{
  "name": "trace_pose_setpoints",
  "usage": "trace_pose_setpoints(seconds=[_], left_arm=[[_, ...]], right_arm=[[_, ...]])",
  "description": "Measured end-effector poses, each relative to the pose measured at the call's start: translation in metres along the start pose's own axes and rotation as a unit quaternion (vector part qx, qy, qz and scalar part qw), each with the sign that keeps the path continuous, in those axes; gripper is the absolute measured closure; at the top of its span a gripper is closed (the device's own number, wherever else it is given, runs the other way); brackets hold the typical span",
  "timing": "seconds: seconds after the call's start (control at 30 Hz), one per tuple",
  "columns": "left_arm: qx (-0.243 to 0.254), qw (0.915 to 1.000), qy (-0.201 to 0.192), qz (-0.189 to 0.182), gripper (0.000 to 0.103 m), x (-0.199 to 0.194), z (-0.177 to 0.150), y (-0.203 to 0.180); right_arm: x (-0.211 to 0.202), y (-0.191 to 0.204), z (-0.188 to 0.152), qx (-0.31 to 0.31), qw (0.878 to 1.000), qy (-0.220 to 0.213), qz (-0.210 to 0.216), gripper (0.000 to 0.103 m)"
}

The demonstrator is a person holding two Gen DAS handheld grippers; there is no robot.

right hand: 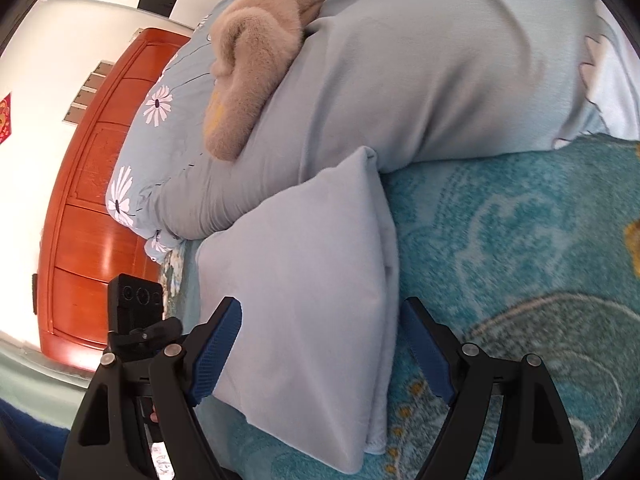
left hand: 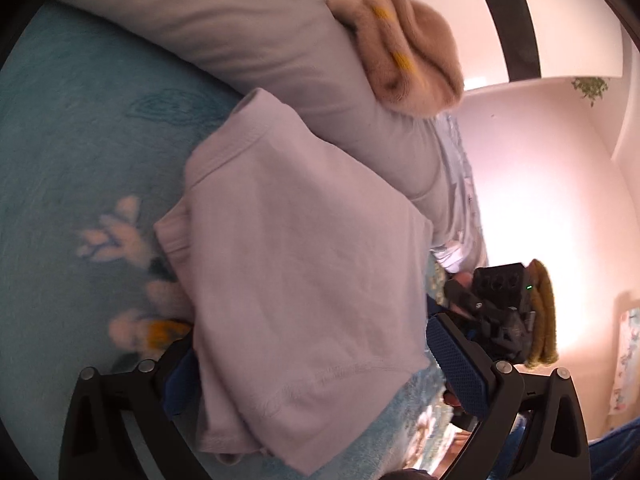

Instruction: Fold clothes

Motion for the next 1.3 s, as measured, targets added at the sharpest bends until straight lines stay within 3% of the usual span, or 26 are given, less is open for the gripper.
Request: trace_pose_setpoints(seconds=[0.2, 0.3, 0.37, 0.43, 0.5, 0.53, 0.7, 0.73, 0.93, 1.1, 1.3], left_arm=[[-0.009, 0.9996, 0.003, -0.027, 0.001, 0.006, 0.004, -0.007], [-0.005, 0.9997, 0.008, -0.022, 0.002, 0.012, 0.005, -0.009], [-0.011, 0.9998, 0.003, -0.019, 0.01, 0.008, 0.005, -0.006], [-0.026, 0.9996, -0.005, -0.01, 0.032, 0.002, 0.003, 0.003], [-0.042, 0.999, -0.015, 0.0, 0.045, -0.004, 0.002, 0.011], [-0.049, 0.9986, -0.02, 0.003, 0.049, -0.005, 0.001, 0.013], [-0.05, 0.9978, -0.032, 0.031, 0.052, -0.006, 0.0, 0.011], [-0.052, 0.9975, -0.034, 0.035, 0.061, -0.007, -0.001, 0.011], [-0.065, 0.9953, -0.056, 0.044, 0.087, -0.016, -0.005, 0.007], [-0.047, 0.9962, -0.065, 0.034, 0.088, -0.033, -0.016, -0.022], [-0.011, 0.997, -0.076, 0.007, 0.088, -0.062, -0.045, -0.073]], right_arm=[[0.013, 0.013, 0.003, -0.01, 1.0, 0.018, 0.019, 0.02], [0.018, 0.019, 0.0, -0.011, 0.999, 0.027, 0.027, 0.027], [0.017, 0.014, -0.003, 0.003, 0.999, 0.028, 0.029, 0.042], [0.017, 0.008, -0.005, 0.025, 0.999, 0.028, 0.031, 0.058], [0.018, 0.001, -0.008, 0.049, 0.998, 0.023, 0.033, 0.065], [0.019, 0.0, -0.008, 0.059, 0.997, 0.02, 0.034, 0.067], [0.025, 0.006, -0.006, 0.075, 0.996, 0.022, 0.029, 0.08], [0.026, 0.008, -0.006, 0.075, 0.997, 0.023, 0.027, 0.084], [0.012, 0.021, -0.003, 0.087, 0.996, 0.013, 0.016, 0.089], [-0.018, 0.037, -0.009, 0.083, 0.997, 0.001, 0.008, 0.09], [-0.083, 0.063, -0.028, 0.068, 0.997, -0.033, 0.006, 0.09]])
Point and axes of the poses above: each gripper's, at about its wrist camera, not at the fingertips, and x roughly the way its jaws point, y to its left, z to its top, the point moved 8 cm from there along x, roughly the way its jaws point, and after that the axes turned 6 degrees about -z, right-handed, at the moved point
